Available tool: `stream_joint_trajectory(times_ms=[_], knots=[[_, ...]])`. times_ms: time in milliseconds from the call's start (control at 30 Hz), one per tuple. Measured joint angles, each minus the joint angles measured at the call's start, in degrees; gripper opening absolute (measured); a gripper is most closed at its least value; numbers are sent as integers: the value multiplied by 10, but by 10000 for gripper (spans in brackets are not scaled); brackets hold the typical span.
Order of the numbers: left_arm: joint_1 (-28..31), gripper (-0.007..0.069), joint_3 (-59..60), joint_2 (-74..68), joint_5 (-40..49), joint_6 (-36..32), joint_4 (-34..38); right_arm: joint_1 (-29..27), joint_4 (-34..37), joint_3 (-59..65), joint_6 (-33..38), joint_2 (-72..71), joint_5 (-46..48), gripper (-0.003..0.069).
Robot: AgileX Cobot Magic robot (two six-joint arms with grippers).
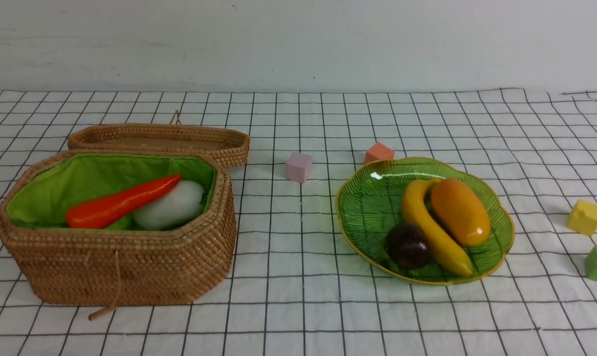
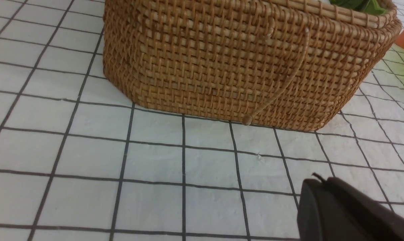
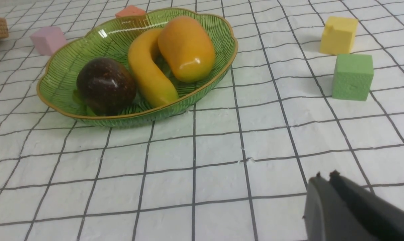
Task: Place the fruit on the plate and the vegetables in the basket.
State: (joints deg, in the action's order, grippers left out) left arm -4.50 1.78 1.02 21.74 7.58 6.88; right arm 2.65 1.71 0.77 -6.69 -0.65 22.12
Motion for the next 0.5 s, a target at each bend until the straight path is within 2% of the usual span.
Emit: stream_joint_trajectory(times_ms=[500], knots=[[0, -5, 0, 0, 0, 0, 0, 0, 0, 0, 0, 0, 0, 50]])
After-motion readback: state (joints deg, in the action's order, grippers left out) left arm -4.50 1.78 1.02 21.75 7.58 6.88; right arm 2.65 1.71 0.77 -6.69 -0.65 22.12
